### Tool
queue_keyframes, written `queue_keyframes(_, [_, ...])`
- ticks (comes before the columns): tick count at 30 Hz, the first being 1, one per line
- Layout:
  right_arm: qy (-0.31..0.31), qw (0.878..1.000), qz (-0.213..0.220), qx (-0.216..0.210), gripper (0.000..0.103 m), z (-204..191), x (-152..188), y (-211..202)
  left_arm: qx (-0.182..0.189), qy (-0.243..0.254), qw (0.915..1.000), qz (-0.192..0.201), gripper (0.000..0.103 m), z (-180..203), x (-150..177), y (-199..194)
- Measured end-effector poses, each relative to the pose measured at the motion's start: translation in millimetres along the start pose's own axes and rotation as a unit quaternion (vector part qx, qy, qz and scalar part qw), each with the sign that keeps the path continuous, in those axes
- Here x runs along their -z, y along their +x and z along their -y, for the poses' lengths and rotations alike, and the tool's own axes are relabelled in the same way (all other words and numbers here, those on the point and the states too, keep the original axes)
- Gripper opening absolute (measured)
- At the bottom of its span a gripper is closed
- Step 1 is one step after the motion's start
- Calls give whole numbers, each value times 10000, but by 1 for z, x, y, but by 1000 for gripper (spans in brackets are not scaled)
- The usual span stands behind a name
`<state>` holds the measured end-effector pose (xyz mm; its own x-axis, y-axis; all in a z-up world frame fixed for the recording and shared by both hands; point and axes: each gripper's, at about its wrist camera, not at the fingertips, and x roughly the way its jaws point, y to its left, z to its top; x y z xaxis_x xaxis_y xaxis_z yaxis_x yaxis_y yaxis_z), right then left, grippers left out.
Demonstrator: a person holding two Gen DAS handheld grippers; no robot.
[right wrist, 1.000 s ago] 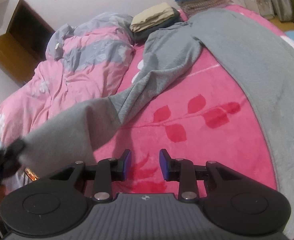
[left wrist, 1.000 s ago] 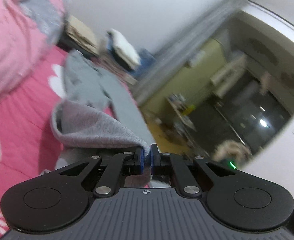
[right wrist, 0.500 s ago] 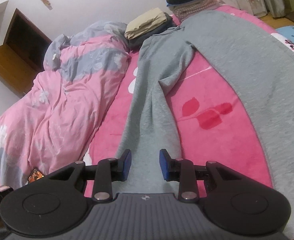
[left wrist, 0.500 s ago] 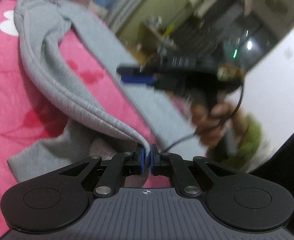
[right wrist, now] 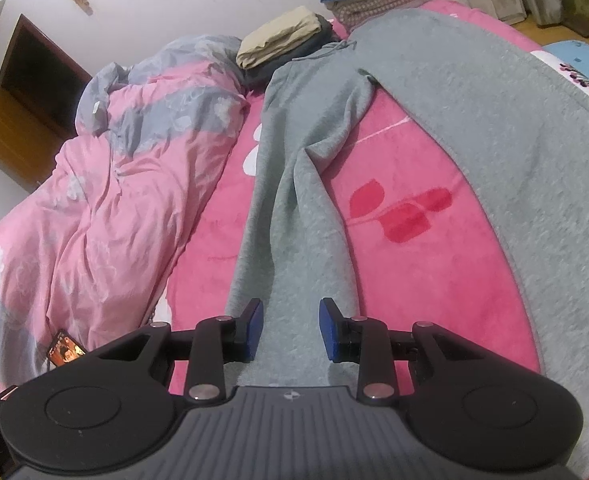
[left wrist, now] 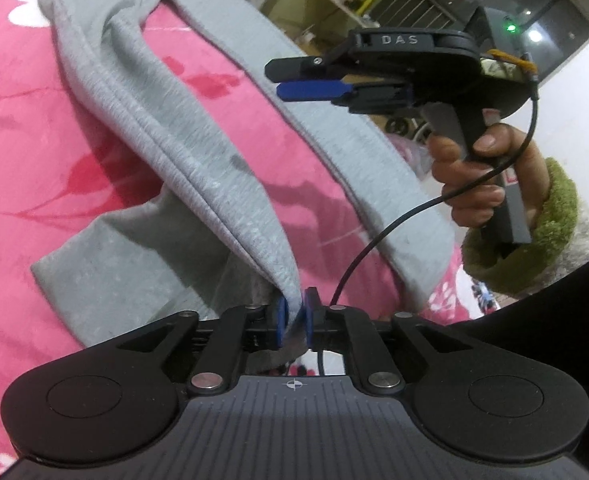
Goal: Fold clothes
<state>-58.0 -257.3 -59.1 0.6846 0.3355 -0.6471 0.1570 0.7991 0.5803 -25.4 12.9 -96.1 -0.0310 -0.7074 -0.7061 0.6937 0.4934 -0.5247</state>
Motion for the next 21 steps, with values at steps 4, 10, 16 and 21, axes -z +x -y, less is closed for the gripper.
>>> queue_keyframes(4, [6,10000,-17,8,33,0,0,0,-179,-69,9998,84,47,-2,4,-10])
queue_keyframes(10, [-18,10000,-18,0,33,-2,1,1,-178,-113,9992,348,63,-11,5,-43])
queue_keyframes(16, [76,9999,-71,-74,33,12,-15,16,-290,-822,9897,1134,63,-49,-25,-76])
queue_keyframes(21, [212,9996,-100,-159,33,27,-37,34,-746,-1296,9742,1693,63,-83,-70,-64])
